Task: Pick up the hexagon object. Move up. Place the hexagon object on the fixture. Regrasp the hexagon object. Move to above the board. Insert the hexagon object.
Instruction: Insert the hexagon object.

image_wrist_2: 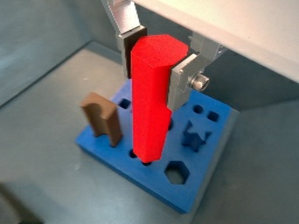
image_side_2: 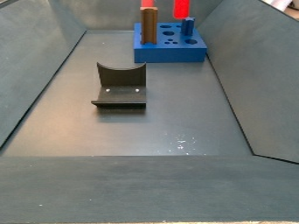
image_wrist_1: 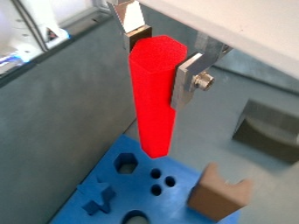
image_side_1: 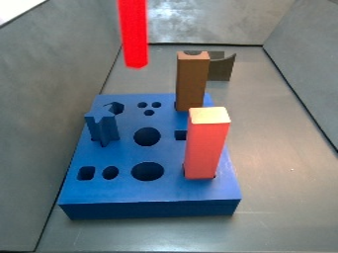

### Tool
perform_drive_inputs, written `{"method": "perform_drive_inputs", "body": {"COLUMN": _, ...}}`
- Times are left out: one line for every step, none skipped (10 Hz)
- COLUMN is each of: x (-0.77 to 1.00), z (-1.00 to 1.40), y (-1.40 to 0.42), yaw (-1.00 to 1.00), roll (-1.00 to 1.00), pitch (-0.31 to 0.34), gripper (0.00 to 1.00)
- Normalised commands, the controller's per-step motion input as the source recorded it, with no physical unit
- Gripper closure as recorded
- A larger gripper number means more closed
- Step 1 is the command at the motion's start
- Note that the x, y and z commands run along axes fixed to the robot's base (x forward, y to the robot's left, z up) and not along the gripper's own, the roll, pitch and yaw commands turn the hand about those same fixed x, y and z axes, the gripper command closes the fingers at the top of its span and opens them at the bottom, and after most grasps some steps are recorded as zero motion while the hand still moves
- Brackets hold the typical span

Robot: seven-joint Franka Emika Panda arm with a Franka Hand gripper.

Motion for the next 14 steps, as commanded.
{"method": "perform_drive_inputs", "body": {"x": -0.48, "z": -0.46, "y": 0.00, "yaw": -0.63, "roll": -0.29, "pitch": -0.214, "gripper": 1.00}}
{"method": "perform_drive_inputs", "body": {"x": -0.37, "z": -0.51, "y": 0.00, "yaw": -0.70, "roll": -0.26, "pitch": -0.189, "gripper": 1.00}}
{"method": "perform_drive_inputs", "body": {"x": -0.38, "z": -0.57, "y": 0.00, "yaw": -0.71, "roll": -0.24, "pitch": -0.156, "gripper": 1.00}}
{"method": "perform_drive_inputs", "body": {"x": -0.31, "z": -0.59, "y": 0.00, "yaw": -0.74, "roll": -0.23, "pitch": -0.147, "gripper": 1.00}}
{"method": "perform_drive_inputs", "body": {"x": -0.22, "z": -0.57, "y": 0.00, "yaw": -0.52, "roll": -0.24, "pitch": -0.163, "gripper": 1.00}}
{"method": "perform_drive_inputs", "body": {"x": -0.15, "z": -0.25, "y": 0.00, "yaw": -0.10, "roll": -0.04, "pitch": -0.094, "gripper": 1.00}}
{"method": "perform_drive_inputs", "body": {"x": 0.00, "z": -0.07, "y": 0.02, "yaw": -0.04, "roll": 0.00, "pitch": 0.003, "gripper": 1.00}}
{"method": "perform_drive_inputs", "body": {"x": -0.03, "z": -0.13, "y": 0.01, "yaw": -0.16, "roll": 0.00, "pitch": 0.000, "gripper": 1.00}}
{"method": "perform_drive_inputs", "body": {"x": -0.13, "z": -0.31, "y": 0.00, "yaw": 0.00, "roll": -0.04, "pitch": -0.047, "gripper": 1.00}}
{"method": "perform_drive_inputs", "body": {"x": -0.08, "z": -0.35, "y": -0.01, "yaw": 0.01, "roll": -0.09, "pitch": -0.031, "gripper": 1.00}}
{"method": "perform_drive_inputs", "body": {"x": -0.01, "z": -0.26, "y": -0.07, "yaw": 0.05, "roll": -0.06, "pitch": -0.016, "gripper": 1.00}}
{"method": "perform_drive_inputs", "body": {"x": 0.00, "z": -0.11, "y": -0.18, "yaw": 0.09, "roll": 0.00, "pitch": 0.000, "gripper": 1.00}}
{"method": "perform_drive_inputs", "body": {"x": 0.00, "z": -0.09, "y": -0.30, "yaw": 0.18, "roll": 0.00, "pitch": 0.000, "gripper": 1.00}}
{"method": "perform_drive_inputs", "body": {"x": 0.00, "z": -0.12, "y": -0.33, "yaw": 0.21, "roll": 0.03, "pitch": 0.000, "gripper": 1.00}}
